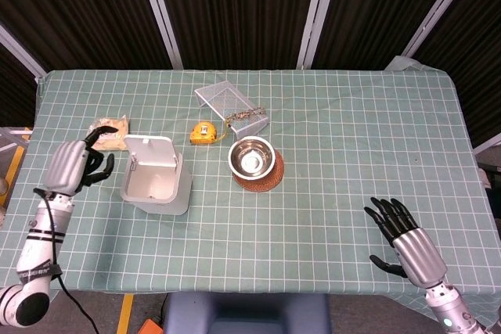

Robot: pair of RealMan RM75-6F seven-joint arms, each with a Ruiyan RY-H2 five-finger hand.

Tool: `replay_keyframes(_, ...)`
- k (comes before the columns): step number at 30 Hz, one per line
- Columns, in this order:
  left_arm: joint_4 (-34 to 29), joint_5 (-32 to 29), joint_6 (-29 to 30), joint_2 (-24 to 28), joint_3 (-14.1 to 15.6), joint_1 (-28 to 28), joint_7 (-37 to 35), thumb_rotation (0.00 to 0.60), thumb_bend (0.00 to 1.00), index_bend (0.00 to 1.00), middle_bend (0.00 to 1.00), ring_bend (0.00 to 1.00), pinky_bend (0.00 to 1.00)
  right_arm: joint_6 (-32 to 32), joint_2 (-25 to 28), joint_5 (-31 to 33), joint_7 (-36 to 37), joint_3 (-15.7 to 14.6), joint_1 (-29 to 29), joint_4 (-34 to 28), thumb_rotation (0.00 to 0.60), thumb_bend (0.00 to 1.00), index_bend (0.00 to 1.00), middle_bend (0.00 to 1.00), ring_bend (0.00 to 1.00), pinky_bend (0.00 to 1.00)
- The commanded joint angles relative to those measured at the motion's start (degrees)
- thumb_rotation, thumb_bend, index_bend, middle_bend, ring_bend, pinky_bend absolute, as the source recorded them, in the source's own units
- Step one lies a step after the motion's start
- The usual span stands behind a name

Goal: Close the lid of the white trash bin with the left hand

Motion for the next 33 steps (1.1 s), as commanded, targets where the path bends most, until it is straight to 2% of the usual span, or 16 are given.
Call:
replay_keyframes(1, -0.5, -5.4, -3.4, -0.1, -1.4, -4.9, 5.6, 0.6, 0.53, 0.25, 1.0, 1.0, 1.0, -0.5, -0.2, 0.3, -0.1, 0.1, 0.2, 0.2, 0.6, 0.26, 0.0, 0.0, 0.0, 0.0)
replay_keyframes(7, -1.4, -10.6, -9.4, 2.8, 1.2, -7.8, 9.4, 0.6, 0.53, 0.23, 1.0, 1.0, 1.0, -0.7, -0.2, 1.1, -0.3, 0.4, 0.3, 0.2, 0.6, 0.26, 0.0, 0.0, 0.0, 0.0)
replay_keyframes(10, -2.3, -11.0, -10.2, 4.1, 2.4, -8.2, 10.3, 0.6, 0.53, 0.28, 1.0, 1.0, 1.0, -0.4, -0.2, 1.0, -0.4, 0.4, 0.2, 0.1, 0.6, 0.26, 0.0, 0.0, 0.0, 0.0)
replay_keyframes(13, -4.4, -9.3, -9.2, 5.5, 3.4, -7.5, 10.3, 0.6, 0.53, 0.34, 1.0, 1.0, 1.0, -0.3, -0.2, 0.9, -0.4, 0.3, 0.1, 0.0, 0.6, 0.26, 0.0, 0.0, 0.0, 0.0)
replay_keyframes(17, -7.7, -4.7, -6.2, 7.3, 5.6, -5.3, 10.5, 0.6, 0.55, 0.33, 1.0, 1.0, 1.0, -0.4, 0.1, 0.6, -0.2, -0.1, 0.2, -0.3, 0.6, 0.26, 0.0, 0.0, 0.0, 0.0)
replay_keyframes(23, -11.6, 2.8, -6.1, 10.6, 12.3, -1.5, 11.1, 0.6, 0.55, 0.27, 1.0, 1.0, 1.0, -0.7, 1.3, -0.1, 0.7, -0.9, 0.3, -1.3, 0.6, 0.26, 0.0, 0.0, 0.0, 0.0)
replay_keyframes(27, -11.6, 3.6, -6.7, 10.8, 13.2, -1.3, 11.0, 0.6, 0.55, 0.26, 1.0, 1.0, 1.0, -0.6, 1.3, -0.2, 0.7, -1.0, 0.3, -1.4, 0.6, 0.26, 0.0, 0.0, 0.0, 0.0)
replay_keyframes(30, -9.9, 3.5, -10.6, 10.1, 16.3, -1.9, 12.7, 0.6, 0.55, 0.23, 1.0, 1.0, 1.0, -0.2, 1.3, -0.7, 0.9, -1.2, 0.1, -1.8, 0.6, 0.26, 0.0, 0.0, 0.0, 0.0)
replay_keyframes(33, -9.5, 1.8, -12.1, 9.7, 17.1, -2.9, 14.3, 0.6, 0.55, 0.23, 1.0, 1.0, 1.0, 0.1, 1.5, -0.8, 1.1, -1.3, 0.0, -1.8, 0.6, 0.26, 0.0, 0.0, 0.0, 0.0)
